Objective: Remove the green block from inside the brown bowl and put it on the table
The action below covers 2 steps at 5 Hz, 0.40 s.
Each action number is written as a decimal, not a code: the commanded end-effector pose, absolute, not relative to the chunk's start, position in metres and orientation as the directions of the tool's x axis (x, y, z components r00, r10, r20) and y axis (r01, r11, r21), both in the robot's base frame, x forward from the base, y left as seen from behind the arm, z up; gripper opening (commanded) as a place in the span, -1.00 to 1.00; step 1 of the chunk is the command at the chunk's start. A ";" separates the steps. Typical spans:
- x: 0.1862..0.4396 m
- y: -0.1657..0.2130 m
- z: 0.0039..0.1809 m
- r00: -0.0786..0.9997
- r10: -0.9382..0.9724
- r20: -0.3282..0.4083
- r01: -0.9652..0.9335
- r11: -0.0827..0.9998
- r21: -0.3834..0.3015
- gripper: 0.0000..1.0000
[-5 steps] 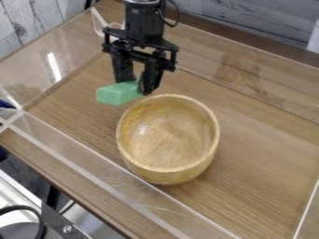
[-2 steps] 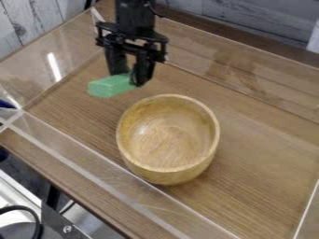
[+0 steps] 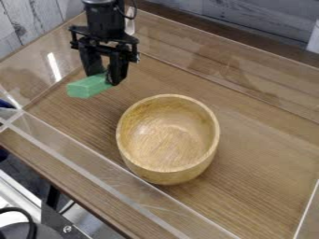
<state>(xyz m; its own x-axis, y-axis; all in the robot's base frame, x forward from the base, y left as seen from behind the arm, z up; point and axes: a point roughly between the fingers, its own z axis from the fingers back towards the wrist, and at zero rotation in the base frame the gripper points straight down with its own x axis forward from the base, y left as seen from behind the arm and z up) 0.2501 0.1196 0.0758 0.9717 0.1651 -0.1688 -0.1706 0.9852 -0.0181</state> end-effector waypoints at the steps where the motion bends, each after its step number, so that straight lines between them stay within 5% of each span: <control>1: 0.262 0.129 0.077 0.973 0.193 -0.123 -0.191 0.981 0.027 -1.00; 2: 0.264 0.129 0.082 0.970 0.207 -0.125 -0.202 0.978 0.051 -1.00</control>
